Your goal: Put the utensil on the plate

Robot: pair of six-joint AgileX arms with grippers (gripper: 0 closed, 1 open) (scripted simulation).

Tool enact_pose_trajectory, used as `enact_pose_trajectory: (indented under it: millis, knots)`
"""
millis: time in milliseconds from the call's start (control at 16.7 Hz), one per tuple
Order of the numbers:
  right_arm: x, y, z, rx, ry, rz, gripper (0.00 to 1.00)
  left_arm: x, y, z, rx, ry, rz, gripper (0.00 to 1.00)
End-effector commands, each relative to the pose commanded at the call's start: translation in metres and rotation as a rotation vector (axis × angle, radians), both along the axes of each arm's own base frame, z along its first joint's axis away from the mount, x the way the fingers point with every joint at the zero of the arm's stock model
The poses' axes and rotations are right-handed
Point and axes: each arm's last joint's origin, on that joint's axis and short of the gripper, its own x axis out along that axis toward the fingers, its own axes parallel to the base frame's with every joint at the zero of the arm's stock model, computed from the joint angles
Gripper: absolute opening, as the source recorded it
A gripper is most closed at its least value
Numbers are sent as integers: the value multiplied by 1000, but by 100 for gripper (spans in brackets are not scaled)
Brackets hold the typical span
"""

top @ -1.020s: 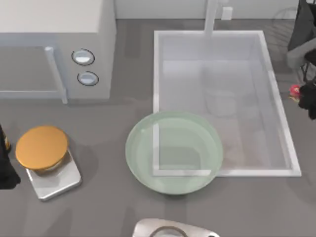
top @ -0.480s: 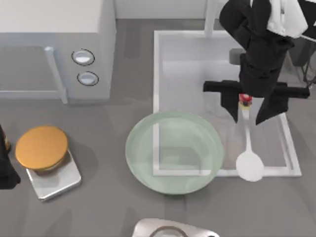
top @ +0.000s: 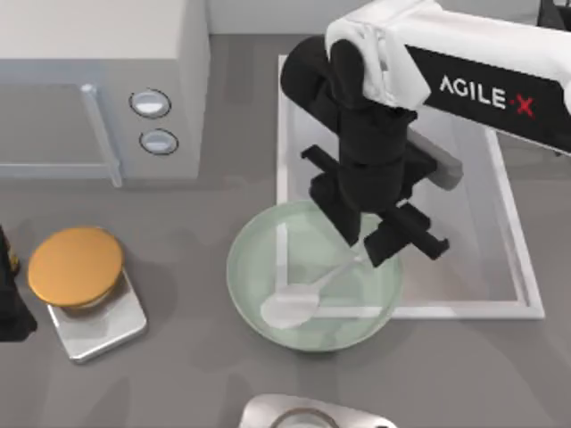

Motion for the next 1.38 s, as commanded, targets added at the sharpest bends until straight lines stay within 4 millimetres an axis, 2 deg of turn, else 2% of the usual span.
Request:
enact_pose_trajectory:
  millis: [300,540,960,1380]
  knots:
    - [-7,26,2,-11,-59,-421,0,0,0,0,0,0,0,100]
    - [-7,35,7,2,-95,-633,0,0,0,0,0,0,0,100]
    - [-7,36,9,10,-107,-693,0,0,0,0,0,0,0,100]
    - [-7,24,19,-9,-123,-742,0,0,0,0,0,0,0,100]
